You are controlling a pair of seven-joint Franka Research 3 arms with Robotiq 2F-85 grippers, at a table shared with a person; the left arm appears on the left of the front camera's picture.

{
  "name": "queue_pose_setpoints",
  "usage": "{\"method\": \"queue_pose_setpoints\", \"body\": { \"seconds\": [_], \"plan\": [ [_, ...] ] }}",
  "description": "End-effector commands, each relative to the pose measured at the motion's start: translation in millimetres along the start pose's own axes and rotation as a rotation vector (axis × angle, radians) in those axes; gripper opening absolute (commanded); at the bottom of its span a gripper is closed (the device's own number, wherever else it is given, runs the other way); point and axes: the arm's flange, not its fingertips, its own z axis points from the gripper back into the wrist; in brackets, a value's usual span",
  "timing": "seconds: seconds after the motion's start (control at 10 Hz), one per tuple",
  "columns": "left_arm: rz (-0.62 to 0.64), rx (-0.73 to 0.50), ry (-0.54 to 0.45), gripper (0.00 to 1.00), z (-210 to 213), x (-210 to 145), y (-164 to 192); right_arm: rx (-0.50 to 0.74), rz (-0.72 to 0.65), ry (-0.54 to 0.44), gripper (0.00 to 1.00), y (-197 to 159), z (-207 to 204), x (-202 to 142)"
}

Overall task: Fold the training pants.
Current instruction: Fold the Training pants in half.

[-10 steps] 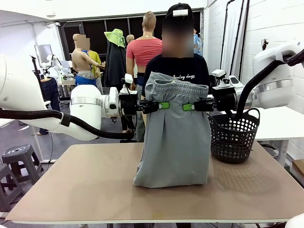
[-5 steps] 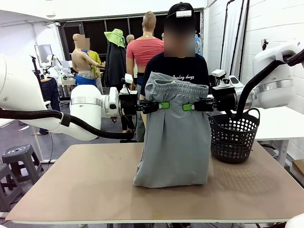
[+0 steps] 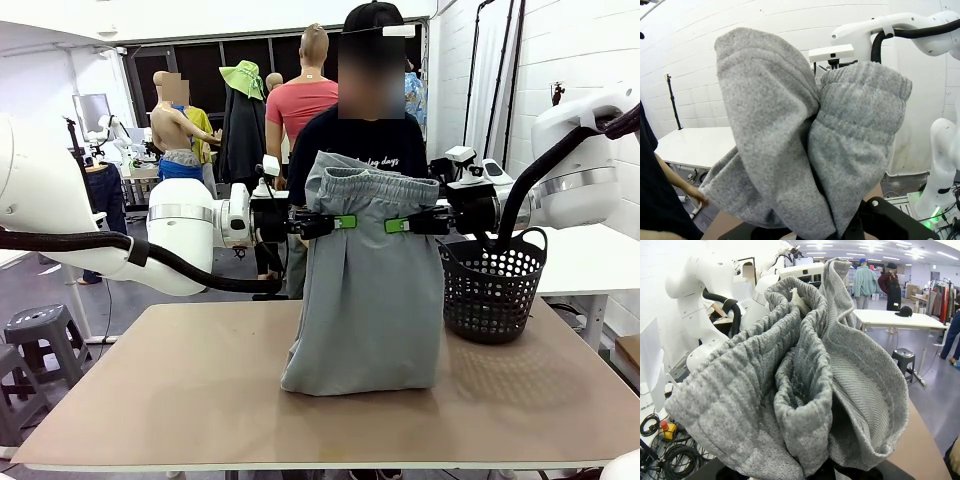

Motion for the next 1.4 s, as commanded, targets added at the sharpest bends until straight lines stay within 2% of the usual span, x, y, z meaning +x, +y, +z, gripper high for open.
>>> {"method": "queue_pose_setpoints", "body": {
  "seconds": [0.0, 0.2, 0.4, 0.6, 1.0, 1.3],
  "plan": [
    [-0.007, 0.009, -0.001, 0.00, -1.0, 5.7, 1.1, -0.001, -0.007, -0.020, 0.00, 3.1, -0.7, 0.8],
    [0.000, 0.000, 0.000, 0.00, 0.0, 0.0, 0.0, 0.000, 0.000, 0.000, 0.00, 0.0, 0.0, 0.0],
    [-0.010, 0.003, -0.012, 0.00, 14.6, -2.1, 2.4, -0.078, 0.034, -0.006, 0.00, -8.6, -5.4, 2.9],
    [-0.020, 0.043, -0.002, 0.00, 30.3, -3.3, 0.8, -0.068, 0.027, -0.004, 0.00, -13.6, -15.8, -0.3],
    [0.004, 0.041, 0.008, 0.00, 30.8, -10.8, 4.1, -0.008, -0.020, -0.001, 0.00, -28.4, -37.9, -8.9],
    [0.001, 0.043, 0.017, 0.00, 30.0, -4.1, 10.6, 0.020, -0.017, 0.004, 0.00, -39.0, -39.9, 1.6]
  ]
}}
